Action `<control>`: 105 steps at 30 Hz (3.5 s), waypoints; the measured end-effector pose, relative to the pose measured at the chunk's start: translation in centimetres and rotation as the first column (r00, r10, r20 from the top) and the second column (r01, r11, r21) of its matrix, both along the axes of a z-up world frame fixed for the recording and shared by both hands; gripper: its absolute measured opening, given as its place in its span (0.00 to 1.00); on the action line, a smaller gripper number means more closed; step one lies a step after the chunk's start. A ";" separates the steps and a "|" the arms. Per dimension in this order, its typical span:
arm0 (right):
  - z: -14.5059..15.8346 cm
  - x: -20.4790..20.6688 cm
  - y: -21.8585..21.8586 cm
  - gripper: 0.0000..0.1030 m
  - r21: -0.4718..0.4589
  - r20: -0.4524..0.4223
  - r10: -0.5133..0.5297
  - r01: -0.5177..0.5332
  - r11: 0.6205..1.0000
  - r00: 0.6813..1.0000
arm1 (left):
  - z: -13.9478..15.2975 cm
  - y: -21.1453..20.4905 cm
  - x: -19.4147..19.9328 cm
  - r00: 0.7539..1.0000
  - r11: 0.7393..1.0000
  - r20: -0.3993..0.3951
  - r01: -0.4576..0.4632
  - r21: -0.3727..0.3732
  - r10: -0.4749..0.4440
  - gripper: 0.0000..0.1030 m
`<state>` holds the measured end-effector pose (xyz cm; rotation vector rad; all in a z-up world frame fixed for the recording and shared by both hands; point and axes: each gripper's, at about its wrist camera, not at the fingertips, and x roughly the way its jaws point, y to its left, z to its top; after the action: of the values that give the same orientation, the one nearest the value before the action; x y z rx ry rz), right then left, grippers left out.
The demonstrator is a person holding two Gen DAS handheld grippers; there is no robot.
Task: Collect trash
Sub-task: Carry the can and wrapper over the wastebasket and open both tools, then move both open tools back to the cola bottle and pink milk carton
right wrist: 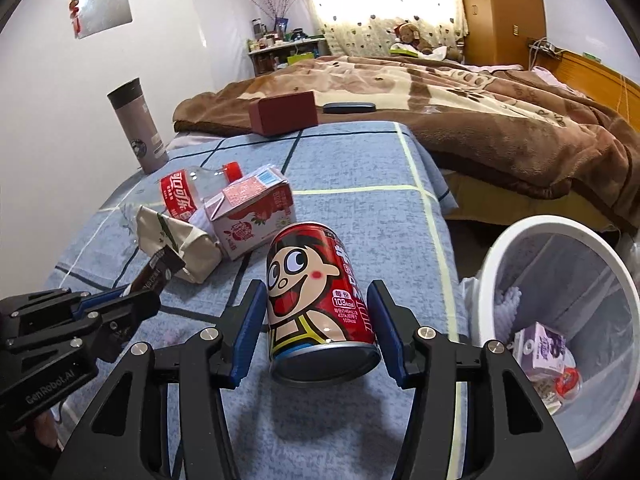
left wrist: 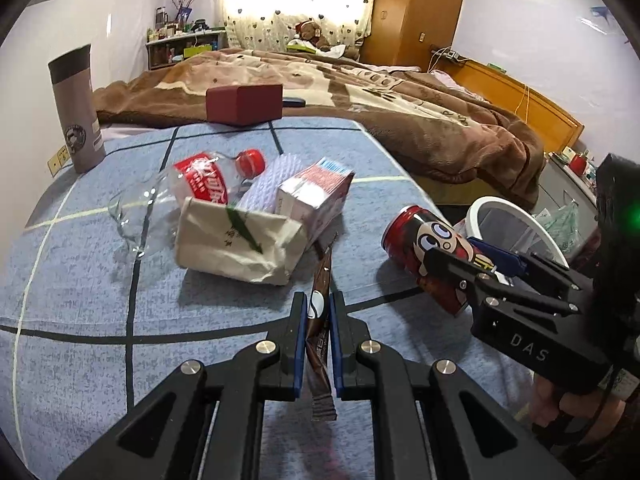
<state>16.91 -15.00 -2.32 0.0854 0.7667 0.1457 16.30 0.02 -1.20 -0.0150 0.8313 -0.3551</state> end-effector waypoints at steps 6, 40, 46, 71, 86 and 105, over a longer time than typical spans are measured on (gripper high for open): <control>0.7 -0.9 -1.3 0.52 0.013 0.022 -0.029 0.028 1.000 0.999 | 1.0 -1.3 -0.4 0.999 1.000 0.022 0.023 0.002 -0.024 0.11; 2.3 -5.0 -14.1 0.52 -0.005 0.090 -0.310 0.311 0.950 0.947 | 2.5 -19.7 -0.5 0.952 0.952 0.026 0.304 -0.025 -0.304 0.11; 1.4 -5.2 -15.8 0.52 -0.023 0.062 -0.342 0.344 0.939 0.937 | 1.3 -22.0 -0.3 0.944 0.944 -0.011 0.328 -0.027 -0.329 0.11; 0.2 -5.3 -17.7 0.55 -0.051 0.016 -0.379 0.379 0.924 0.925 | 0.7 -21.6 0.2 0.961 0.961 -0.026 0.274 -0.026 -0.275 0.58; 1.7 -5.6 -14.9 0.55 -0.060 0.064 -0.343 0.346 0.936 0.937 | 2.0 -16.7 -0.7 0.981 0.979 0.014 0.196 -0.047 -0.196 0.58; 2.4 -3.8 -8.2 0.55 -0.051 0.087 -0.189 0.194 0.980 0.978 | 1.9 -4.6 -1.1 0.998 0.998 0.047 -0.031 -0.051 0.033 0.59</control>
<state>13.08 -23.23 0.10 0.0962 0.6766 -0.0566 15.24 -4.61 0.71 -0.0660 0.7741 -0.3449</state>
